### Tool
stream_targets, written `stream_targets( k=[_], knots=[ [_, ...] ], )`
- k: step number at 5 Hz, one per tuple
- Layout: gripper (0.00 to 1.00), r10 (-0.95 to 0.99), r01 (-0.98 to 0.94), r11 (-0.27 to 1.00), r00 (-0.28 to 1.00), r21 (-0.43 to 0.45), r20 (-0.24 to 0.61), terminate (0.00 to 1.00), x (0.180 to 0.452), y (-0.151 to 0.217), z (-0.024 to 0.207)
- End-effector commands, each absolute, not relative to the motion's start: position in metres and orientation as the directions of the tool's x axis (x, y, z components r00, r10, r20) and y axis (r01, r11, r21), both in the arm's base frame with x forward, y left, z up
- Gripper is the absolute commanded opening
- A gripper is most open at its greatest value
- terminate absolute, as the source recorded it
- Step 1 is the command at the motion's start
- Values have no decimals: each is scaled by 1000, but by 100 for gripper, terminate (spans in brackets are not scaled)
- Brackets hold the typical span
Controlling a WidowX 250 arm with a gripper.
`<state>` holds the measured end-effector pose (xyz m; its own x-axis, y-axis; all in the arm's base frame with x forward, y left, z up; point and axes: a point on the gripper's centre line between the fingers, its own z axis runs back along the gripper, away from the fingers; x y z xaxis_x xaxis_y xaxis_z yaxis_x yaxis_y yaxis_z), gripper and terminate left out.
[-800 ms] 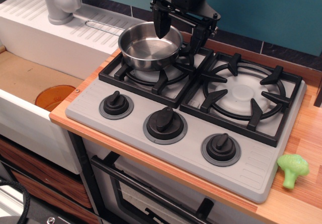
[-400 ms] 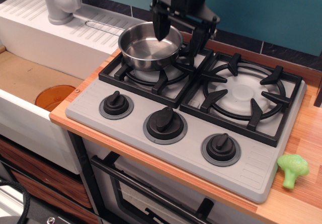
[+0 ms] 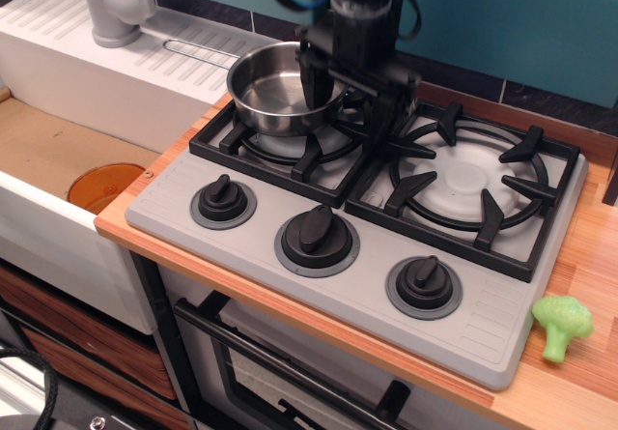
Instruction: Put pot or pan on stove and put cauliflower in pot or pan
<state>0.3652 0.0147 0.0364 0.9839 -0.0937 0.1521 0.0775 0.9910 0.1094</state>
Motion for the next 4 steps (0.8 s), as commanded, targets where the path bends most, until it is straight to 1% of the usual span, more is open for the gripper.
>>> stream_targets(
  k=[1,3,4],
  knots=[
    [0,-47,28,993,985,118,167,0,373,11,50],
    [0,-27,7,993,987,119,162,0,372,0,57],
    [0,-30,11,992,987,125,155,0,371,-5,68]
  ],
)
